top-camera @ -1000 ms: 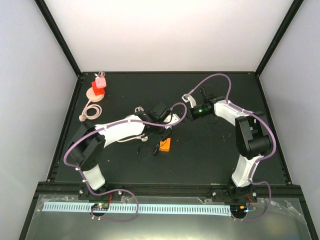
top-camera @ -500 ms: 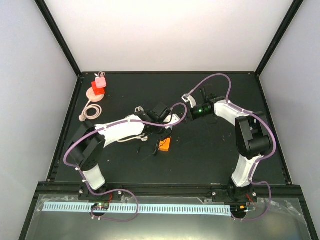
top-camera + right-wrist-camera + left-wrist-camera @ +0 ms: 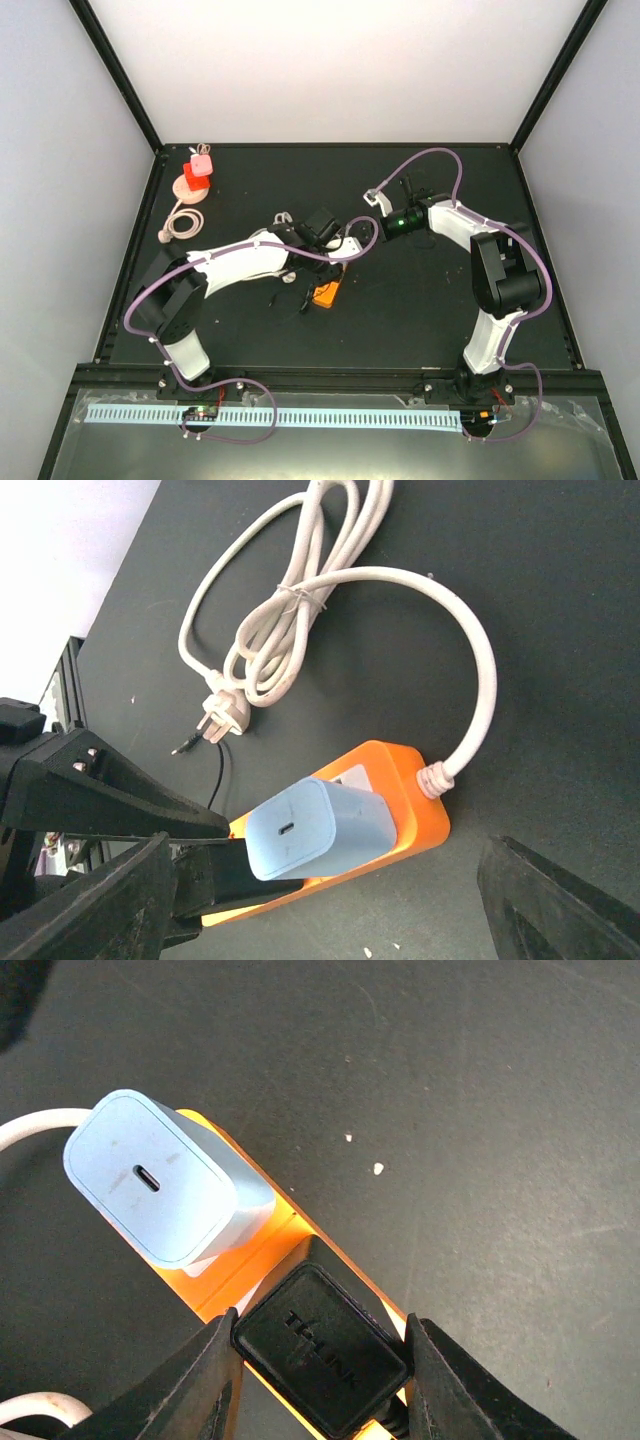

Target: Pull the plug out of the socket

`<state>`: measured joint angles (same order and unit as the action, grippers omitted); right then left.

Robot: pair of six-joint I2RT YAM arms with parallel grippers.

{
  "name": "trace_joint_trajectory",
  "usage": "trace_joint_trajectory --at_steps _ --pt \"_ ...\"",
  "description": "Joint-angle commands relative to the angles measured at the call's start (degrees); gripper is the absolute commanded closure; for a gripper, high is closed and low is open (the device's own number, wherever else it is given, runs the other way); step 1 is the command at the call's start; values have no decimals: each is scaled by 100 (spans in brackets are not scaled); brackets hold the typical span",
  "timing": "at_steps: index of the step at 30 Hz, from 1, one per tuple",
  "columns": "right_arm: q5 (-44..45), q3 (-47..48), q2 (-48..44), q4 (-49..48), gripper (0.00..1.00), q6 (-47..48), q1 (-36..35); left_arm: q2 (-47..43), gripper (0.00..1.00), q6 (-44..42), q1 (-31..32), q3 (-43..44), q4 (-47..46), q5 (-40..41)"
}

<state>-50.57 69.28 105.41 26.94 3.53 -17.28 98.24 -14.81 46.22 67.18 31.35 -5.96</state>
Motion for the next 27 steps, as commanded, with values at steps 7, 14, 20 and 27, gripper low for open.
trace_joint_trajectory --at_steps 7,14,20,27 --pt "-171 -267 -82 473 15 299 7 -342 71 -1506 70 -264 730 -640" --pt "-263 -637 -547 495 15 314 -64 -606 72 -2554 67 -602 1104 -860" --pt "-386 -584 -378 542 15 427 -283 -749 69 -2431 63 -899 792 -661" --pt "-364 -528 -317 580 15 570 -585 -849 54 -1307 63 -662 699 -397"
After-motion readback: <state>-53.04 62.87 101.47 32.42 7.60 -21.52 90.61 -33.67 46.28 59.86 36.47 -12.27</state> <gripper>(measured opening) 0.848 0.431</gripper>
